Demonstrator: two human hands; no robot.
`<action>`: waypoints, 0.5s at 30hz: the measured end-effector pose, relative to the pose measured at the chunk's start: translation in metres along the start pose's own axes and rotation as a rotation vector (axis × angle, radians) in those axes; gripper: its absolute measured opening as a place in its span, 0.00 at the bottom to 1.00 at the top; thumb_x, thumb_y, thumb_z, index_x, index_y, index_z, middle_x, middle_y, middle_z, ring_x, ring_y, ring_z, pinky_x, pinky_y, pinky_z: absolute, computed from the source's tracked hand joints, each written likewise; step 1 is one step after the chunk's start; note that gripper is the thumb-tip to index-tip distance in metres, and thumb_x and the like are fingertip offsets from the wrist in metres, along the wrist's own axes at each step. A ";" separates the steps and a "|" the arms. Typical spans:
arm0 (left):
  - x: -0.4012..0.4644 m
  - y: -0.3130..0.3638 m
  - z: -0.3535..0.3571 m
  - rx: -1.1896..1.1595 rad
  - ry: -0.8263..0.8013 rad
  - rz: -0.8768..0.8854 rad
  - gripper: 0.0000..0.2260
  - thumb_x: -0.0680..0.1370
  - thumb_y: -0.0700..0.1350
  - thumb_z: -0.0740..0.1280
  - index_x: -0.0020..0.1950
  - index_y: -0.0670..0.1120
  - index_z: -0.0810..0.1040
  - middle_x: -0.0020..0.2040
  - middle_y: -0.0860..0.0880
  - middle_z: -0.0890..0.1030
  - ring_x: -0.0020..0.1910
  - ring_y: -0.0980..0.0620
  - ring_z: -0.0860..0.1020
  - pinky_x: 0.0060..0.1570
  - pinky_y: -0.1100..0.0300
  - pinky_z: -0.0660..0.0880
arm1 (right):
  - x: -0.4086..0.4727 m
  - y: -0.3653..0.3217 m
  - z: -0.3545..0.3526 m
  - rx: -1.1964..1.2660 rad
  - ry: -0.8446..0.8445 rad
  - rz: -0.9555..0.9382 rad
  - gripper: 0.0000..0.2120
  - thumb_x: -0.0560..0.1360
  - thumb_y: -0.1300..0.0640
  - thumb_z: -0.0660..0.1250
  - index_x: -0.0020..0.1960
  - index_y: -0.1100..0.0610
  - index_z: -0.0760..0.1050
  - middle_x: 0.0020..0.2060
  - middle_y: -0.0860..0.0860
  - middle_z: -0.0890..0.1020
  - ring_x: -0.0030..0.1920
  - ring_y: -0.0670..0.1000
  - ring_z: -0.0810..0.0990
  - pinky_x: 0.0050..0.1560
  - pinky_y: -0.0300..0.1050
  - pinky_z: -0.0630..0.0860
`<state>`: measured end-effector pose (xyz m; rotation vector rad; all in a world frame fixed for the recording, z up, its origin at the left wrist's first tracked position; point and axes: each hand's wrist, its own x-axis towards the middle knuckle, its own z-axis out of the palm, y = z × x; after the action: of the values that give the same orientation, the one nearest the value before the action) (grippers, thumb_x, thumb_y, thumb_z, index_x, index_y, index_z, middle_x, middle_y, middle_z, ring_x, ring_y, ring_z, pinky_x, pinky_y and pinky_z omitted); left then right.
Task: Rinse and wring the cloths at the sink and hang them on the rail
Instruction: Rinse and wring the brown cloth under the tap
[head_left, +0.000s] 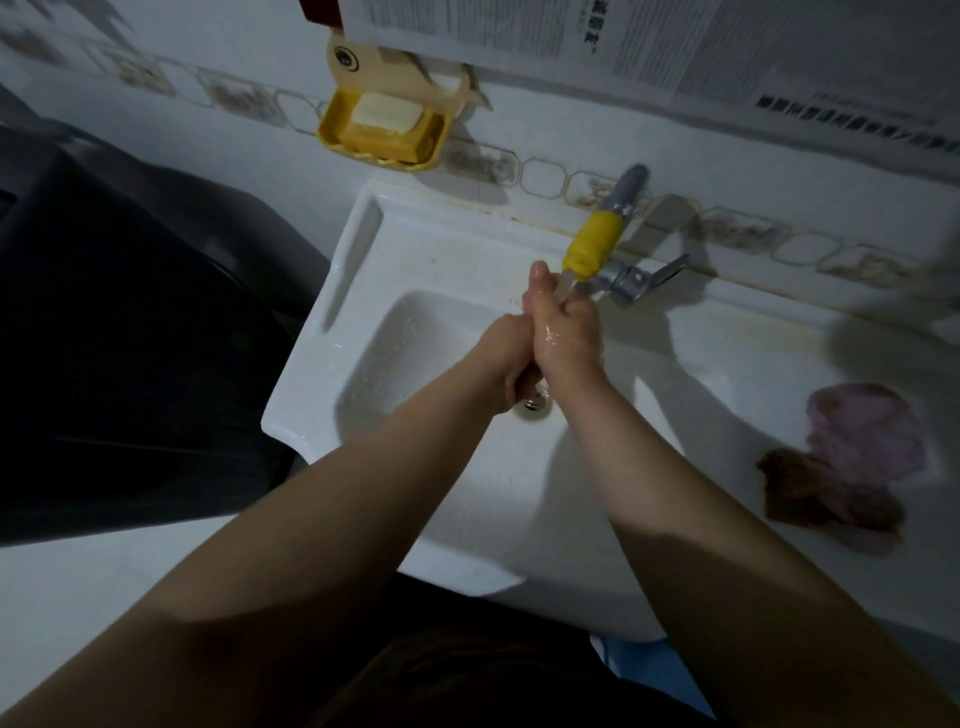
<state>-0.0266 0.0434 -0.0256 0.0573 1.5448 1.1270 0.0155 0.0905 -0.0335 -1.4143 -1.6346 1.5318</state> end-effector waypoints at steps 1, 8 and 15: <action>-0.002 0.001 -0.001 0.058 -0.003 0.005 0.16 0.82 0.49 0.55 0.35 0.46 0.68 0.25 0.49 0.65 0.21 0.55 0.61 0.23 0.67 0.56 | 0.005 -0.005 0.001 0.009 0.004 0.023 0.18 0.79 0.46 0.61 0.35 0.56 0.73 0.32 0.51 0.77 0.36 0.51 0.77 0.44 0.45 0.72; -0.014 -0.010 -0.003 0.311 -0.050 0.003 0.16 0.81 0.48 0.53 0.35 0.44 0.69 0.27 0.48 0.65 0.22 0.53 0.59 0.21 0.66 0.56 | 0.023 0.003 -0.010 0.218 0.019 0.256 0.16 0.80 0.57 0.58 0.34 0.57 0.67 0.20 0.46 0.72 0.20 0.43 0.70 0.29 0.37 0.70; -0.019 -0.009 -0.010 0.475 0.018 0.141 0.12 0.79 0.51 0.65 0.54 0.43 0.74 0.36 0.50 0.75 0.27 0.57 0.71 0.20 0.67 0.64 | 0.025 0.029 -0.059 -0.001 0.259 0.199 0.31 0.77 0.51 0.66 0.74 0.62 0.60 0.67 0.58 0.72 0.64 0.55 0.73 0.48 0.34 0.67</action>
<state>-0.0231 0.0212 -0.0188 0.4830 1.8188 0.8459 0.0680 0.1331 -0.0524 -1.7394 -1.3750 1.3809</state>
